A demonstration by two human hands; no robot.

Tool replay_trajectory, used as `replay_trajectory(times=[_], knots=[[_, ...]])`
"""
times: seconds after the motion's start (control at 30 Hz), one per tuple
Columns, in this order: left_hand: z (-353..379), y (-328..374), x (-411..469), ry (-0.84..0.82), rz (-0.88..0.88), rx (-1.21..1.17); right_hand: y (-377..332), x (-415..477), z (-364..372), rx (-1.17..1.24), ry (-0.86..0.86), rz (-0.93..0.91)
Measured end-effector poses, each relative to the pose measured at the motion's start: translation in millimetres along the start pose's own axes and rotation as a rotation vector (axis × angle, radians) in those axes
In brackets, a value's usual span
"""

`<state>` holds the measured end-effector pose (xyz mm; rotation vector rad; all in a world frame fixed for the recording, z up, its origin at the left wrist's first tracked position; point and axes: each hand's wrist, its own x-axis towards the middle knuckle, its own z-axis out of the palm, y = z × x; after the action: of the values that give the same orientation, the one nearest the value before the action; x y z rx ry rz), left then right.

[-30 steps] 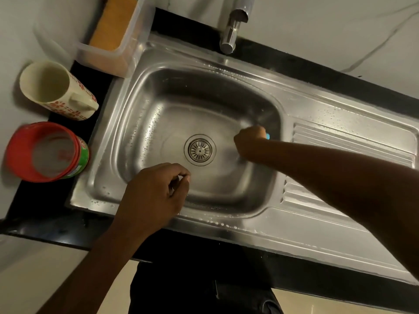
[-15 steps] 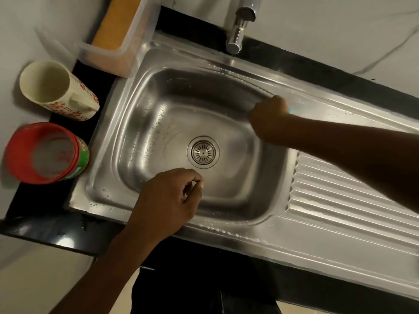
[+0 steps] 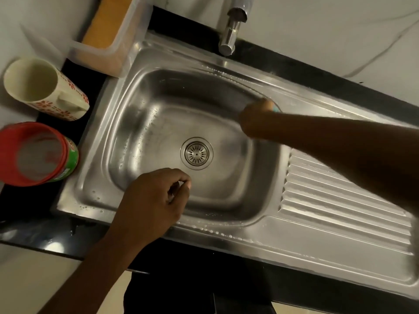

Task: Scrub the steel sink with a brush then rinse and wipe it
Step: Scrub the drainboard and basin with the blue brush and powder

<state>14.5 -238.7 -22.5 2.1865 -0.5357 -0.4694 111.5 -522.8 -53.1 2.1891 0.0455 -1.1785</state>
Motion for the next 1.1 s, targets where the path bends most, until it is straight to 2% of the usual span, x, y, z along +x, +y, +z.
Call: replay_trajectory(times=[0.07,0.2,0.27,0.33,0.43,0.5,0.63,0.7,0.83,0.93,1.0,1.1], knots=[[0,0,1,0.013,0.003,0.015,11,0,-10,-0.044,0.041,0.008],[-1,0,1,0.012,0.007,-0.004,-23,-5,22,0.110,0.068,-0.039],[-2,0,0,0.005,0.024,0.007,-46,-16,36,0.145,-0.038,-0.134],[-4,0,0,0.002,0.027,0.008,-56,-29,38,0.078,-0.198,-0.218],[-9,-2,-3,-0.021,0.021,0.009,-38,-32,23,-0.007,-0.284,-0.174],[-11,-3,-4,-0.025,0.023,0.023,-11,-26,10,-0.021,-0.228,-0.113],[-15,-3,-9,-0.011,0.016,0.031,12,-28,4,0.077,0.046,0.028],[-18,-3,-11,-0.011,0.018,0.029,-10,-35,19,0.155,0.022,-0.034],[-28,-8,-17,0.017,0.014,0.028,-64,-56,44,0.264,-0.131,-0.187],[-40,-12,-24,0.040,0.011,0.029,-66,-60,54,0.508,-0.278,-0.242],[-48,-14,-28,0.065,0.000,0.026,-53,-61,61,0.806,-0.344,-0.265],[-63,-20,-36,0.102,-0.030,0.014,-38,-76,56,1.325,-0.318,-0.280]])
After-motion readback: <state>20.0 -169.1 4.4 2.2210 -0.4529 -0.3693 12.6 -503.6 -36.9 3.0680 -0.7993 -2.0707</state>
